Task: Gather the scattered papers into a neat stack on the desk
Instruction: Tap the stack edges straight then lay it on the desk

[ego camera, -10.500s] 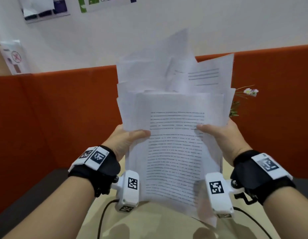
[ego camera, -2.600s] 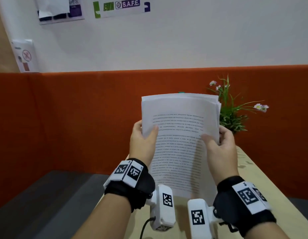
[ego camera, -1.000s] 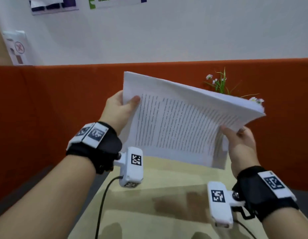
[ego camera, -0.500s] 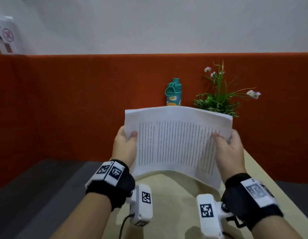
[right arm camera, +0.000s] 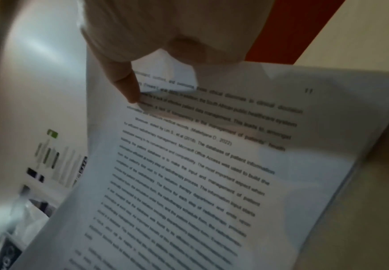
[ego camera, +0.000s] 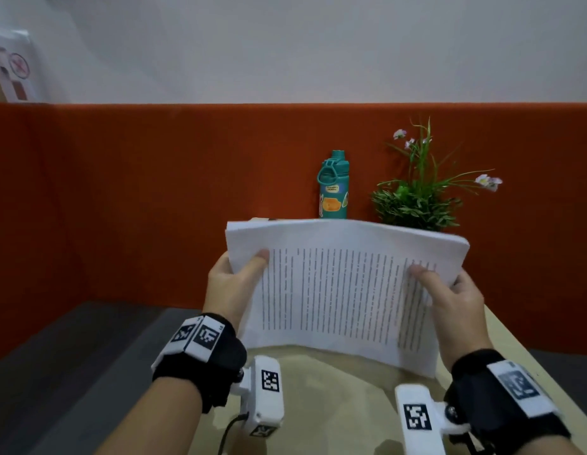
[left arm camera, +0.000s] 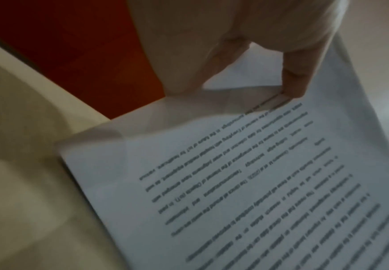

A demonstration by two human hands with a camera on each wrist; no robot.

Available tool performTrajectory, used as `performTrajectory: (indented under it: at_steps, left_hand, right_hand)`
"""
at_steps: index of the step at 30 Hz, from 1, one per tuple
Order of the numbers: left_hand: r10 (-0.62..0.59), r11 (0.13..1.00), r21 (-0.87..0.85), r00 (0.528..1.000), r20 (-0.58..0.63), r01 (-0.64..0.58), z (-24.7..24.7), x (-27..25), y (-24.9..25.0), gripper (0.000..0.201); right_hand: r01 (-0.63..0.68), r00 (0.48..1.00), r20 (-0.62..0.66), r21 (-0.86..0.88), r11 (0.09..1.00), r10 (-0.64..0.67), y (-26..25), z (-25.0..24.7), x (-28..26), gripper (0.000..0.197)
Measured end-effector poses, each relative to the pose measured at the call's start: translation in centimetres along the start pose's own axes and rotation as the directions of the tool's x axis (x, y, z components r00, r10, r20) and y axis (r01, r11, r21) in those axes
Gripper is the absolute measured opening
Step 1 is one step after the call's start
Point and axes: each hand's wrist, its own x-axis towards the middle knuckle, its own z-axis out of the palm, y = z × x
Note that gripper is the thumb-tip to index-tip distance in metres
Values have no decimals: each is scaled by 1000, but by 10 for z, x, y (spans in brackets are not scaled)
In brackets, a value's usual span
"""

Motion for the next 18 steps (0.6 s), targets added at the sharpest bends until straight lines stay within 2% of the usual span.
performTrajectory:
  at_steps: [2,6,8,9,10,11,12,13,14,15,16,17,18]
  left_hand:
    - [-56,998,25,998,16,56,-2,-2,-7,16]
    - [-53,998,36,999,5,53,-6,2,-9,12]
    - [-95,994,66,995,43,92,-7,1,-10,20]
    - [-98,988,124,995,34,93,-9,1,-10,28]
    - [-46,974,221,998,-30,52,-11,2,-8,37]
    - [77,939,343,989,-124,-30,-11,3,-2,48]
    - [259,876,459,948,-186,-149,-11,3,7,58]
    - [454,776,556,876,-163,-299,-7,1,22,65]
    - [605,643,627,794,-62,-440,0,-1,37,69]
    - [685,506,676,726,63,-536,9,-1,51,73]
    - [693,412,707,701,166,-574,19,-2,64,76]
    - [648,387,724,727,227,-571,27,0,75,79]
    - [572,409,730,777,262,-548,34,2,84,79]
  right_hand:
    - [-45,998,38,-16,999,45,7,0,-7,9]
    - [-21,1000,17,-8,1000,21,7,-3,-4,10]
    - [-27,999,38,-26,999,28,5,-3,-4,9]
    - [-30,998,56,-48,998,32,4,-2,-3,10]
    - [-23,997,68,-72,997,27,0,-2,0,14]
    - [-1,997,75,-100,995,9,-4,-2,3,16]
    - [34,996,84,-141,989,-22,-11,-1,8,16]
    - [84,992,106,-190,978,-65,-19,0,12,16]
    - [141,984,140,-245,959,-109,-30,3,15,17]
    - [206,971,182,-303,930,-156,-42,7,17,16]
    - [281,950,237,-359,890,-205,-55,12,18,16]
    - [360,921,300,-407,839,-250,-69,18,18,17]
    - [430,890,357,-452,782,-283,-84,23,17,18]
